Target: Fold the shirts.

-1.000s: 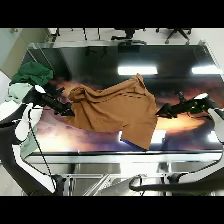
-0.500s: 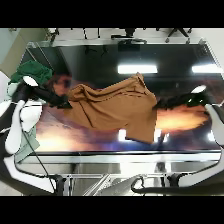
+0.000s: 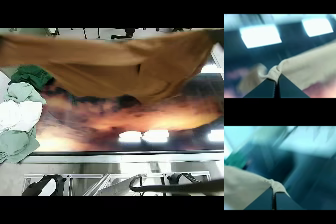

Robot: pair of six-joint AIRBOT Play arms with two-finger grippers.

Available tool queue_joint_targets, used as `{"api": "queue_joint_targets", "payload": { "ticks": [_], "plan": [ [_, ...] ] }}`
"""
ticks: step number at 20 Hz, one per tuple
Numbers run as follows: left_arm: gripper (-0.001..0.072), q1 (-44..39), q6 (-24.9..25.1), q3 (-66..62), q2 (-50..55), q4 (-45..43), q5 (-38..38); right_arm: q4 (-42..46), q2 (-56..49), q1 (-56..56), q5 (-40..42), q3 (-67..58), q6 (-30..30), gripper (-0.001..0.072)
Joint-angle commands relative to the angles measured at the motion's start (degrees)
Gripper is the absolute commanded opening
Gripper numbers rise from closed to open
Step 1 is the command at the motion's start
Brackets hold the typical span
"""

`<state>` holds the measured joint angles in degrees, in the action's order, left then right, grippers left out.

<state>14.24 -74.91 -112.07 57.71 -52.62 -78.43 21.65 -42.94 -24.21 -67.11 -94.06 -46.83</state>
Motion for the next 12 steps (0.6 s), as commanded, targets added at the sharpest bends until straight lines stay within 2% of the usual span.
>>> {"api": "queue_joint_targets", "payload": {
  "ticks": [1,4,6,9,12],
  "plan": [
    [0.0012,8.4,-2.8,-5.0,-9.0,0.1,1.8,2.7,10.2,-2.8,8.7,-1.3,1.2,0.0021],
    [0.0012,15.1,-2.6,2.8,-13.2,0.2,0.2,6.1,10.0,-3.1,6.9,-1.2,-0.8,0.0018],
    [0.0012,15.3,-1.7,11.3,-14.3,0.8,0.5,6.1,6.4,-3.1,2.8,-1.1,-2.2,0.0017],
    [0.0012,9.0,4.2,24.0,-10.2,6.7,1.8,0.9,-2.9,-2.0,-4.9,0.3,-2.4,0.0017],
    [0.0013,-0.7,5.7,32.3,0.2,3.2,7.8,4.5,-13.4,5.1,-4.0,4.2,0.2,0.0018]
  ]
}}
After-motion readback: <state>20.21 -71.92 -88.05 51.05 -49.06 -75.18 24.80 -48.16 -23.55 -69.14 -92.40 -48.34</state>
